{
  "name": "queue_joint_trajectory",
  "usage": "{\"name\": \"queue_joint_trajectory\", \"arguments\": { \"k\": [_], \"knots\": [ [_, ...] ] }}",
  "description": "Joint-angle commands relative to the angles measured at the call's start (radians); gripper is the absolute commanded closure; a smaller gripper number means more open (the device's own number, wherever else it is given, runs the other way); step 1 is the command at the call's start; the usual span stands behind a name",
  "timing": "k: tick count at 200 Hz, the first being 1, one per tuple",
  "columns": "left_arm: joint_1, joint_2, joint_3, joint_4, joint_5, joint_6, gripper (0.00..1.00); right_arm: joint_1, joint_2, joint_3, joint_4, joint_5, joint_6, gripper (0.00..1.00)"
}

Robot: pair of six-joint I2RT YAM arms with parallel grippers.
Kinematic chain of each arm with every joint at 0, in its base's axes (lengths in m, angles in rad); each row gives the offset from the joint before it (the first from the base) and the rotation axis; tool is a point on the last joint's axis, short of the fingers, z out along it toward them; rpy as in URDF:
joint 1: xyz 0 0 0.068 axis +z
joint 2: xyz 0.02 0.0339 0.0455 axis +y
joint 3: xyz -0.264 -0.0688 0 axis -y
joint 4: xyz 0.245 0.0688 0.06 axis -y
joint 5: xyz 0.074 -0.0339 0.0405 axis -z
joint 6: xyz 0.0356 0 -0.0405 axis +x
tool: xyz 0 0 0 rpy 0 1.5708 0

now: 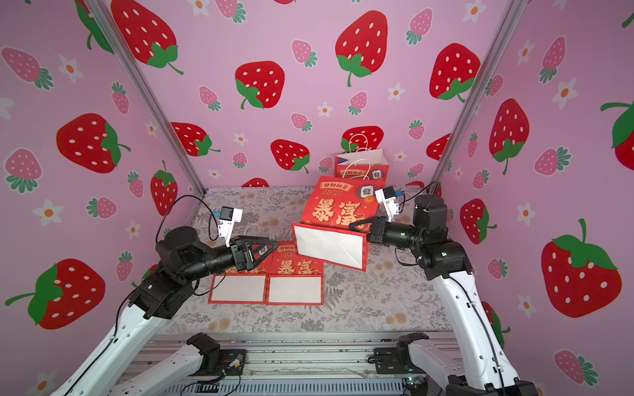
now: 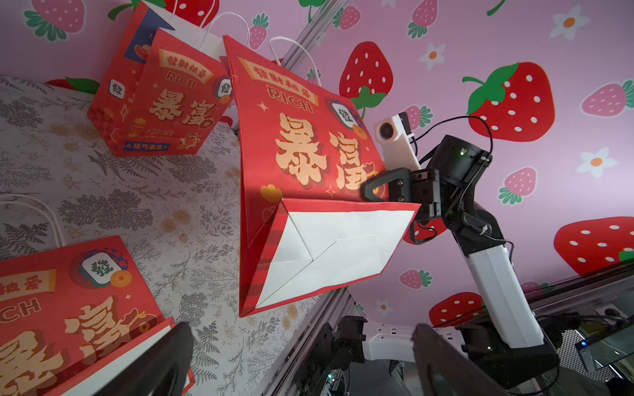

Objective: Put away the paper bag
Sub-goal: Press the paper bag.

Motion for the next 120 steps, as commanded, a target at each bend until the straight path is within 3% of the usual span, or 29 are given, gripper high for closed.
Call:
{"name": "queue_joint_trajectory", "arguments": {
  "k": [1, 63, 98, 120],
  "knots": [
    [0.003, 0.017, -0.019, 0.104, 0.046, -0.044, 0.0, -0.006, -0.006, -0.012, 0.128, -0.048, 0.093, 1.0],
    [-0.035, 0.119, -0.029, 0.319, 0.078, -0.138, 0.01, 0.01, -0.001, -0.07, 0.387, -0.165, 0.311, 1.0],
    [-0.065, 0.186, 0.013, 0.412, 0.098, -0.17, 0.0, 0.033, -0.006, -0.088, 0.437, -0.182, 0.346, 1.0],
    [-0.071, 0.206, 0.025, 0.454, 0.11, -0.193, 0.11, 0.05, -0.007, -0.094, 0.448, -0.198, 0.349, 1.0]
  ]
}}
